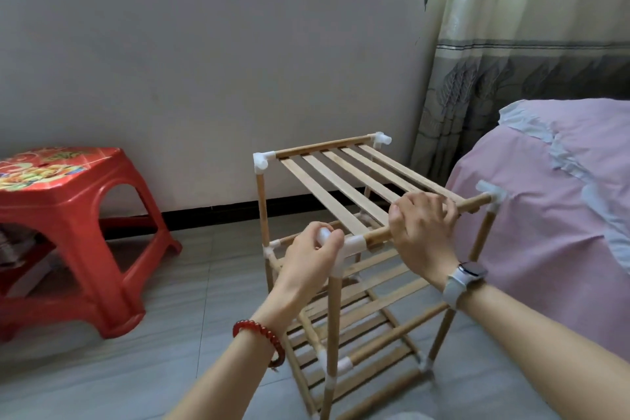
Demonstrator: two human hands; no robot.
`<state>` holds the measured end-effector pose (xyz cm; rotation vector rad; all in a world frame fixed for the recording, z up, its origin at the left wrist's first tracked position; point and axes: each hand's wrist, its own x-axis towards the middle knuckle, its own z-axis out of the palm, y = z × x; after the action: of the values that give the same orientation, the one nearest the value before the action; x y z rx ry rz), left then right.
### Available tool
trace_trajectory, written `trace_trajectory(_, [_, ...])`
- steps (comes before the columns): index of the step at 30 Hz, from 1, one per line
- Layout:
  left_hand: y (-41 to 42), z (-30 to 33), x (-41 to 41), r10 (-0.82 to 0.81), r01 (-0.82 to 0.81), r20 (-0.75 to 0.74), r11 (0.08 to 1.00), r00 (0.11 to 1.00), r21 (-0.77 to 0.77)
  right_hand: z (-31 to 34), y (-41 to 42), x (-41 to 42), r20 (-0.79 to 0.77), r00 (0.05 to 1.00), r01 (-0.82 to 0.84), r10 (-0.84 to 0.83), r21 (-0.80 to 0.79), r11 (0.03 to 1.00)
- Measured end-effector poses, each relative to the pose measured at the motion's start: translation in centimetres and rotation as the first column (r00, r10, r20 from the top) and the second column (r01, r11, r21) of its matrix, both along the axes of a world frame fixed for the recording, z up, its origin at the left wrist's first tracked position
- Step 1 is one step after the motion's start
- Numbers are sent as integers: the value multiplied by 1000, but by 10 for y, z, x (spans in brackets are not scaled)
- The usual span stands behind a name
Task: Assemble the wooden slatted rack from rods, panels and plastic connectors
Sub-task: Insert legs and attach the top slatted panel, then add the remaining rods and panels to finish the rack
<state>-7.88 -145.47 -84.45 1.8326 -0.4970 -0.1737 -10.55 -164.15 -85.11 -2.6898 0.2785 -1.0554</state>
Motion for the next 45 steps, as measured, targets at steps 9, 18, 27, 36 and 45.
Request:
trace_trajectory(9, [72,2,12,396,-401,-64,904,916,-149,6,103,14,-31,947,-309,320,188,932])
trace_trajectory(18, [208,3,11,641,-647,-87,758,763,-88,17,234,30,-117,804,-541,583,260,800])
trace_trajectory(27, [327,14,-14,812,-814,54,579,581,54,12,350,47,-118,642,-728,757,216,651])
trace_trajectory(36, [278,46,-20,507,-883,740,391,442,260,20,293,49,-79,511,-855,856,58,516])
trace_trajectory(45, [77,-11,38,71,-389,709,872,701,297,-36,96,77,-1,896,-403,445,421,813])
